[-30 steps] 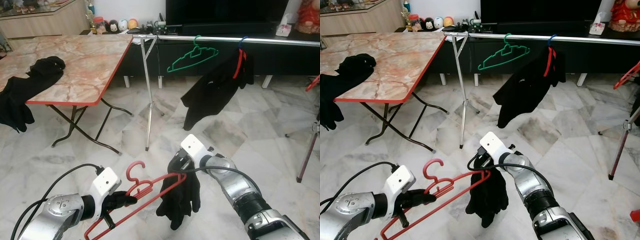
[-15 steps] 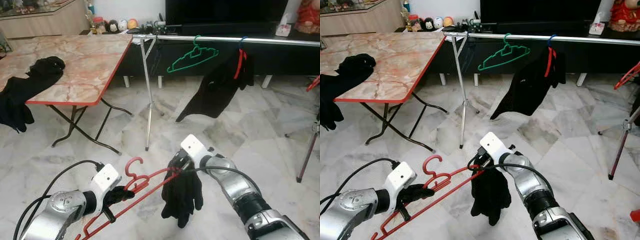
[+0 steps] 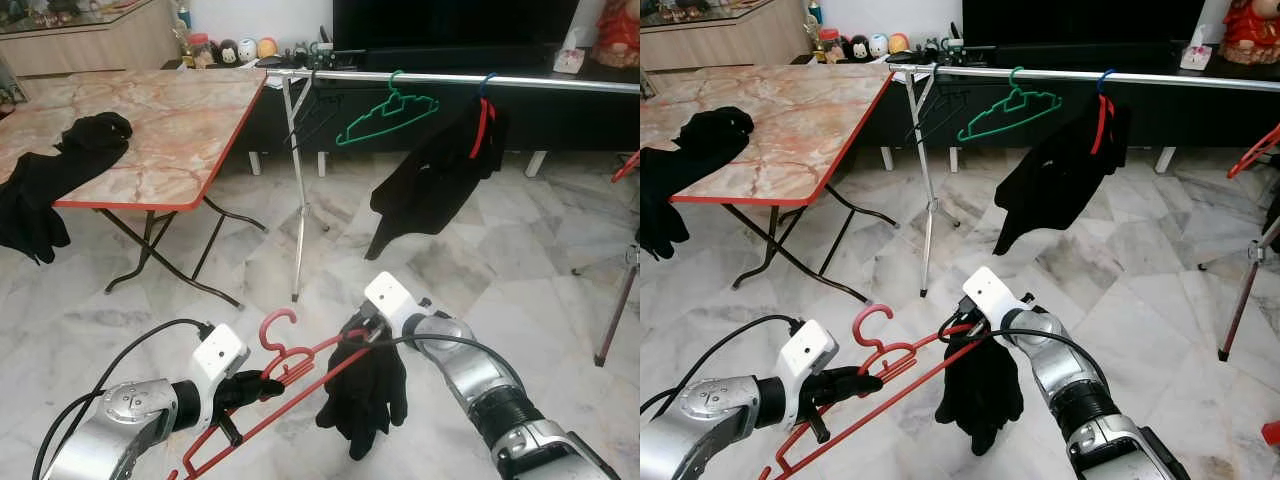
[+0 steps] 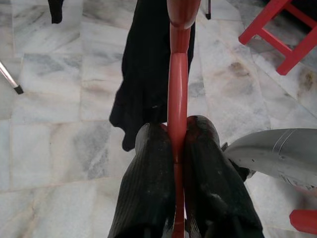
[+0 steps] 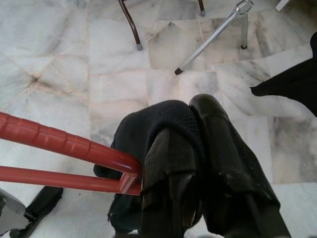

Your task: Hang hanger

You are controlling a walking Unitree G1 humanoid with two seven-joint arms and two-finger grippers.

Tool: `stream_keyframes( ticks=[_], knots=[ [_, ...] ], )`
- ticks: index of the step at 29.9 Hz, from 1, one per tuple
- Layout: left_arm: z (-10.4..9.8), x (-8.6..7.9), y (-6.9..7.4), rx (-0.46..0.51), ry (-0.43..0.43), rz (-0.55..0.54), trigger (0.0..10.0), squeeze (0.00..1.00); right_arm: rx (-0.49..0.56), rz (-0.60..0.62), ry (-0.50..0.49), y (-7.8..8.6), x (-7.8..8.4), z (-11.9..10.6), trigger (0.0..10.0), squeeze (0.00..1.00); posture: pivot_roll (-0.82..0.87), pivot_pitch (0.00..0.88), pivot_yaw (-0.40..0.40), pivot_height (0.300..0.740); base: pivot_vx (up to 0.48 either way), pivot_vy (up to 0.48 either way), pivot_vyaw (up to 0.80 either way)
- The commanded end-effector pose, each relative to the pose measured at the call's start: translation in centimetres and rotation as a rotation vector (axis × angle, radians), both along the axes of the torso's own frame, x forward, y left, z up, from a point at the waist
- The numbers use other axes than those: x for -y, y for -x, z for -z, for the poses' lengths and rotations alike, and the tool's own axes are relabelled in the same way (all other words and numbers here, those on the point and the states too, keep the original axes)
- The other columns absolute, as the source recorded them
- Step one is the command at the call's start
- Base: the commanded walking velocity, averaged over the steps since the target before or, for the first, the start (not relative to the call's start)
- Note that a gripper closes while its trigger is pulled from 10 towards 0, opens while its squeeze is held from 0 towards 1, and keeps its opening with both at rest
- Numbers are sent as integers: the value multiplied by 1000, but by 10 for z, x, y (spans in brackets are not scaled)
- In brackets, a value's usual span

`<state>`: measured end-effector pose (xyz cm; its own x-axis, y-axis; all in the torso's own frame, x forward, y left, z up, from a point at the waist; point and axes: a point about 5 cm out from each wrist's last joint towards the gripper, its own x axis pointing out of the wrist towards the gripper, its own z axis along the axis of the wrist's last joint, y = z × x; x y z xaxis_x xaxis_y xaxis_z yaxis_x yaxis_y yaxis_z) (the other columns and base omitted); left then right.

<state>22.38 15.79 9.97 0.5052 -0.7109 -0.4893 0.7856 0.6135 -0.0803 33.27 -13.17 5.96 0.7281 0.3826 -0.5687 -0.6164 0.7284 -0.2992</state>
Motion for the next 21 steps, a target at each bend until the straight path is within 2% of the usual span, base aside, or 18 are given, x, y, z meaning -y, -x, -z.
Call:
stream_keyframes(
  ticks=[1, 8, 16, 21],
  knots=[
    [-6, 0, -5, 30, -19, -15, 10000, 0, 25, -20, -18, -4, -6, -6, 10000, 0, -98, 0, 76, 732, 0, 0, 0],
    [0, -8, -18, 67, -107, -132, 10000, 0, 25, -22, -21, -5, -5, -9, 10000, 0, -100, 0, 79, 732, 0, 0, 0],
    [8, -10, -14, 25, -163, -111, 10000, 0, 21, -14, -17, -5, -3, -7, 10000, 0, -99, 0, 80, 732, 0, 0, 0],
    [11, -13, -16, 32, -180, -153, 10000, 0, 22, -10, -20, -5, -3, -7, 10000, 0, -99, 0, 80, 732, 0, 0, 0]
  ],
)
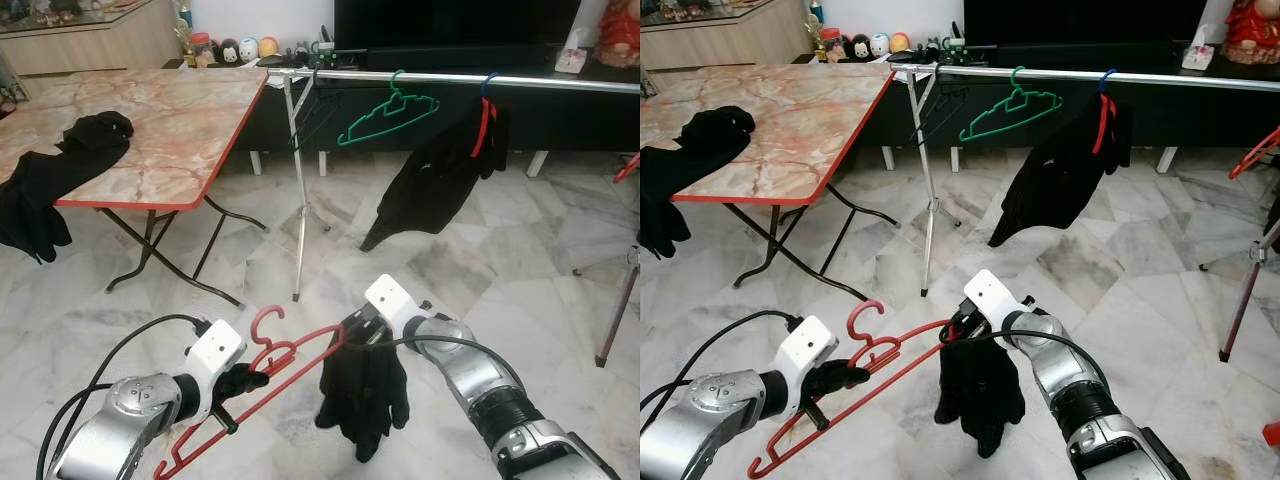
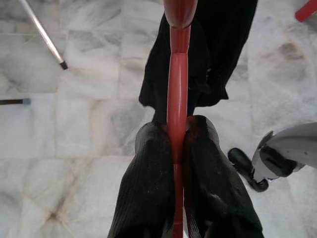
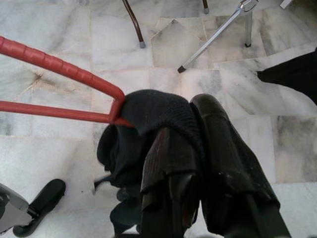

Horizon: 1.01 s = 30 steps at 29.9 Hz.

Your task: Hang hanger

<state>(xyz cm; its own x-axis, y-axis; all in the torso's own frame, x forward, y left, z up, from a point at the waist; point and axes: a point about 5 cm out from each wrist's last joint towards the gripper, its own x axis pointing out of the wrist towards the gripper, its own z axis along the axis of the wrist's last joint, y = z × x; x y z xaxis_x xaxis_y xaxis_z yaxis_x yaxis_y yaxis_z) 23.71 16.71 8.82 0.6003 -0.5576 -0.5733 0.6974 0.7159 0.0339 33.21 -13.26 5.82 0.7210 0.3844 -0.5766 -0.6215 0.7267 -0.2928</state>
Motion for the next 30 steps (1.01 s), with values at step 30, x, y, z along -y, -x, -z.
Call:
stream_keyframes(
  ticks=[30],
  knots=[
    [-1, -2, -18, 110, -37, -114, 10000, 0, -23, -108, 18, 2, 12, -13, 10000, 0, -122, 0, 75, 732, 0, 0, 0]
  ],
)
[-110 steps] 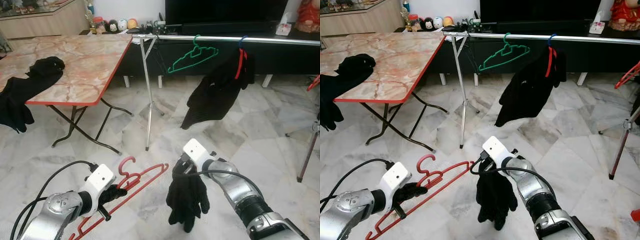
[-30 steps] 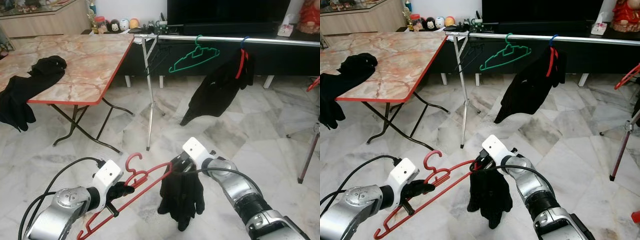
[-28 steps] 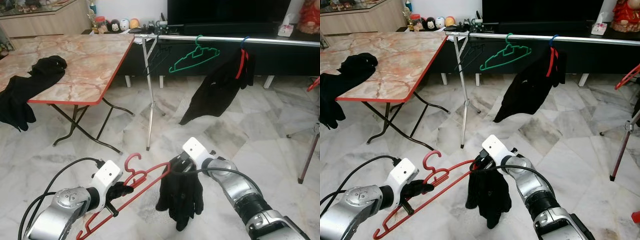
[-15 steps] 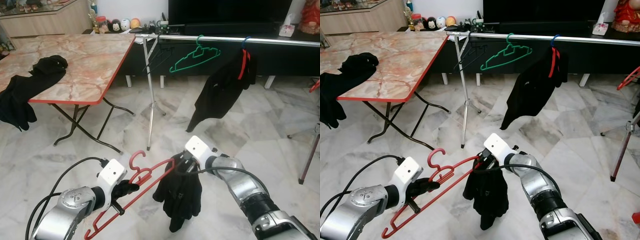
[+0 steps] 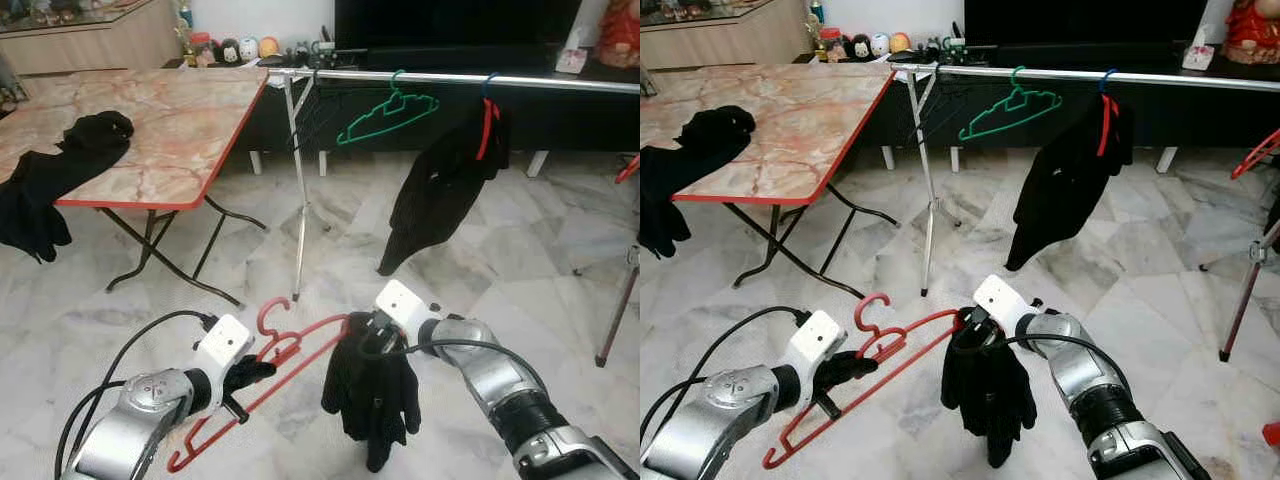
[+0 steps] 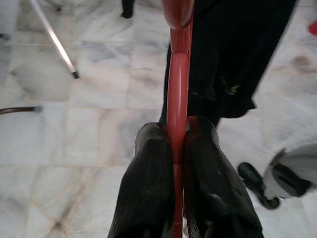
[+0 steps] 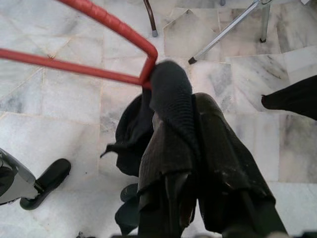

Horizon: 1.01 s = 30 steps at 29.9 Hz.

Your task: Hang hanger

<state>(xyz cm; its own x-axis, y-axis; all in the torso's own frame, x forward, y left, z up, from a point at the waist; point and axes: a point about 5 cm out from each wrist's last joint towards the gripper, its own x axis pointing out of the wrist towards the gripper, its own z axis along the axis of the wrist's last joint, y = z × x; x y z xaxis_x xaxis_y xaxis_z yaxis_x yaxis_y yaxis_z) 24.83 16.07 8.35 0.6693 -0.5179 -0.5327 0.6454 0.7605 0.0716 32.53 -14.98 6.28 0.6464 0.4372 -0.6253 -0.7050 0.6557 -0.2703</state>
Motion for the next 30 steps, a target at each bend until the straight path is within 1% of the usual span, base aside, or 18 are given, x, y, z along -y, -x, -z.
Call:
stream_keyframes(
  ticks=[1, 11, 12, 13, 14, 19, 25, 30],
  knots=[
    [-5, -9, -7, 49, -43, -59, 10000, 0, 35, -9, -6, -4, -5, -9, 10000, 0, -122, 0, 75, 732, 0, 0, 0],
    [-2, -7, -9, 57, -56, -69, 10000, 0, 37, -14, 1, -5, -4, -10, 10000, 0, -124, 0, 72, 732, 0, 0, 0],
    [-2, -4, -7, 54, -40, -40, 10000, 0, 33, -43, 5, -4, -5, -11, 10000, 0, -122, 0, 64, 732, 0, 0, 0],
    [-5, 2, -1, 49, 2, 28, 10000, 0, 26, -77, 9, -4, -6, -12, 10000, 0, -120, 0, 62, 732, 0, 0, 0],
    [-6, 4, 1, 48, 16, 48, 10000, 0, 25, -83, 10, -4, -6, -13, 10000, 0, -120, 0, 62, 732, 0, 0, 0],
    [-11, 10, 9, 33, 72, 137, 10000, 0, 36, -60, 11, -10, -5, -17, 10000, 0, -115, 0, 59, 732, 0, 0, 0],
    [-10, 9, 15, -14, 69, 202, 10000, 0, 70, -45, 13, -20, -6, -27, 10000, 0, -115, 0, 59, 732, 0, 0, 0],
    [-7, 8, 19, -40, 66, 218, 10000, 0, 93, -14, 13, -26, -3, -34, 10000, 0, -115, 0, 59, 732, 0, 0, 0]
  ],
)
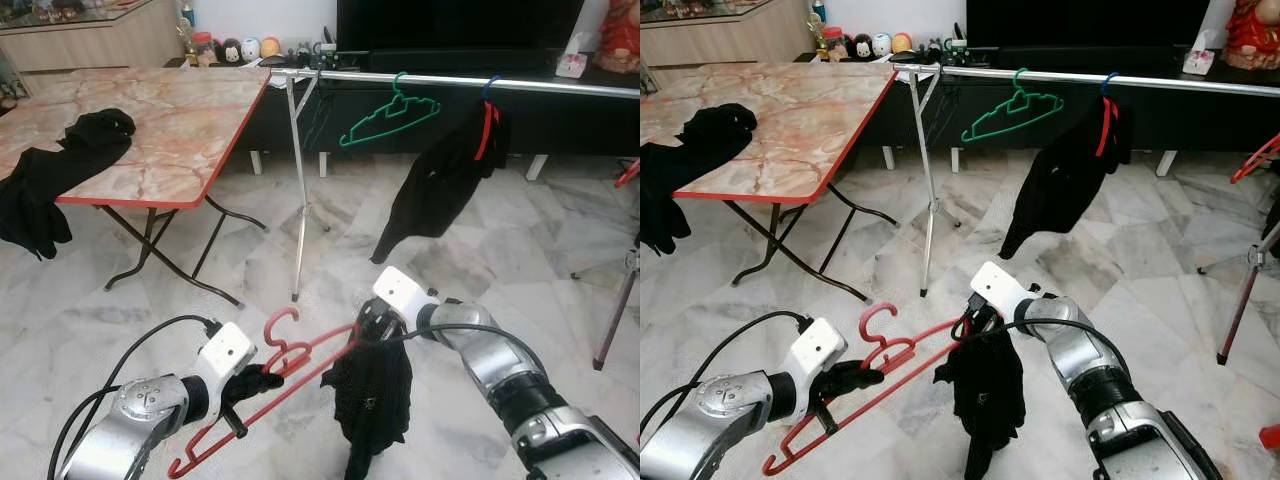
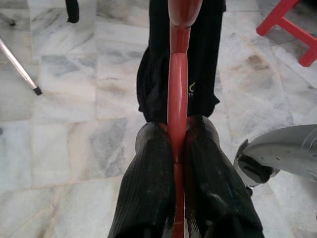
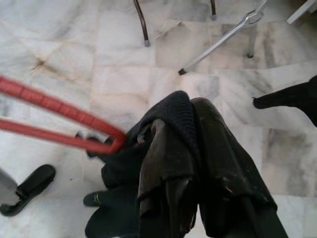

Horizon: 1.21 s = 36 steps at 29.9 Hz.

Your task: Hang hanger

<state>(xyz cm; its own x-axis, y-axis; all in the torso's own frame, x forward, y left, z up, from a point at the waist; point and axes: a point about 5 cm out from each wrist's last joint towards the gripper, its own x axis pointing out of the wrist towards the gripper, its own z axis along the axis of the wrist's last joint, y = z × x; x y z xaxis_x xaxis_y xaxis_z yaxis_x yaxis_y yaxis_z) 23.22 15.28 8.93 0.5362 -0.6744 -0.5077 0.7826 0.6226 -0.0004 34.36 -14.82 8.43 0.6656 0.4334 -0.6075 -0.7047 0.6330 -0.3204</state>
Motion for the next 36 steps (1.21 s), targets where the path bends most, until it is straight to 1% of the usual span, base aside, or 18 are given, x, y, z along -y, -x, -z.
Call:
stream_keyframes(
  ticks=[1, 5, 11, 18, 19, 20, 23, 28, 32, 33, 36],
  knots=[
    [-1, 1, 4, -13, -7, 25, 10000, 0, 51, 8, -15, -9, -2, -13, 10000, 0, -115, 0, 59, 732, 0, 0, 0],
    [-1, 2, 6, -18, 1, 34, 10000, 0, 62, 3, -22, -11, -5, -17, 10000, 0, -113, 0, 58, 732, 0, 0, 0],
    [-2, 3, 0, -1, -1, 26, 10000, 0, 63, -15, -45, -12, -10, -20, 10000, 0, -113, 0, 60, 732, 0, 0, 0],
    [-2, 5, -3, 8, -9, 13, 10000, 0, 60, -15, -46, -12, -11, -19, 10000, 0, -114, 0, 60, 732, 0, 0, 0],
    [1, 2, -6, 14, -38, -19, 10000, 0, 60, -15, -45, -12, -10, -19, 10000, 0, -113, 0, 60, 732, 0, 0, 0],
    [1, 2, -6, 14, -38, -19, 10000, 0, 60, -15, -45, -12, -10, -19, 10000, 0, -113, 0, 60, 732, 0, 0, 0],
    [7, -4, -13, 29, -104, -89, 10000, 0, 63, -13, -43, -12, -9, -19, 10000, 0, -113, 0, 60, 732, 0, 0, 0],
    [11, -8, -15, 36, -144, -109, 10000, 0, 69, -25, -47, -12, -13, -20, 10000, 0, -115, 0, 61, 732, 0, 0, 0],
    [8, -5, -17, 49, -109, -101, 10000, 0, 71, -30, -52, -13, -14, -21, 10000, 0, -116, 0, 61, 732, 0, 0, 0],
    [7, -4, -17, 45, -89, -99, 10000, 0, 71, -31, -52, -13, -14, -21, 10000, 0, -113, 0, 62, 732, 0, 0, 0],
    [6, -3, -16, 43, -74, -92, 10000, 0, 73, -36, -49, -13, -15, -21, 10000, 0, -113, 0, 62, 732, 0, 0, 0]
  ],
)
